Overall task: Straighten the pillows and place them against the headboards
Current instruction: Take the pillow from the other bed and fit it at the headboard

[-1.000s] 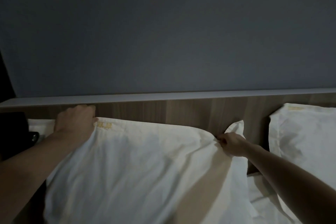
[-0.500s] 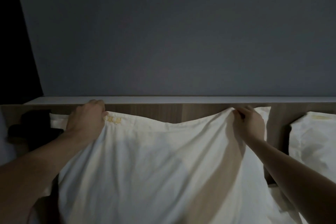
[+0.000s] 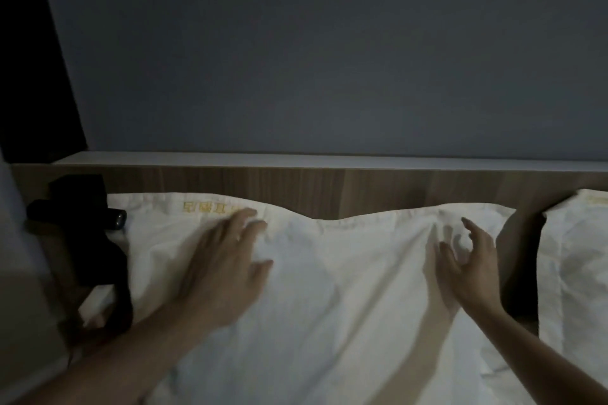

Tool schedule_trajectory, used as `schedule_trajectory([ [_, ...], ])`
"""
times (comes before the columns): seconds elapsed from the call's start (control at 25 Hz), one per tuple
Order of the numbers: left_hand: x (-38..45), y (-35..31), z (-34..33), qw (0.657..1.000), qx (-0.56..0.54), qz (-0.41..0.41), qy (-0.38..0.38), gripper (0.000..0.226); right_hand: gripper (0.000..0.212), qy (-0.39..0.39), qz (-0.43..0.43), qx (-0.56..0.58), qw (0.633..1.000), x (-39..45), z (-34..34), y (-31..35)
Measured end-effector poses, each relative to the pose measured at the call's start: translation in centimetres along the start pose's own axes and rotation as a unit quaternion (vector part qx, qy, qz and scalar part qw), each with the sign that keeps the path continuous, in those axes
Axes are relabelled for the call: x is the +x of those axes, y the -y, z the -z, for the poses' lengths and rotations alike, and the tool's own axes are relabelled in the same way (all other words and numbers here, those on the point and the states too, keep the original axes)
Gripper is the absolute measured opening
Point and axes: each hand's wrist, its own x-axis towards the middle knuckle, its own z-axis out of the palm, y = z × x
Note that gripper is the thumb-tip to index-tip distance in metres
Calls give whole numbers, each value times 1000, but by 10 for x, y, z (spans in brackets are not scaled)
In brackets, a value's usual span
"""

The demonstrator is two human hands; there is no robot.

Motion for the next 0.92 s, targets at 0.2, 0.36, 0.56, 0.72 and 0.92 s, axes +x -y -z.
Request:
schedule_trajectory([
  [0.2, -63, -2, -58, 990, 83, -41, 105, 87, 82, 78, -186, -12, 979, -43, -1, -58],
  [0.36, -64, 12, -70, 989, 103, -5, 103, 97, 95, 64, -217, 86, 970, -30, -15, -54],
  [0.56, -64, 10, -76, 990, 111, -5, 84, 100, 88, 40, -368, 158, 915, -10, -15, -58],
  [0.72, -58, 6, -76, 989, 124, -12, 78, 98, 56, 20, -330, 177, 927, 7, -3, -62],
  [0.92, -43, -10, -76, 990, 117, -20, 70, 96, 35, -44, -259, 139, 955, 35, 3, -47],
])
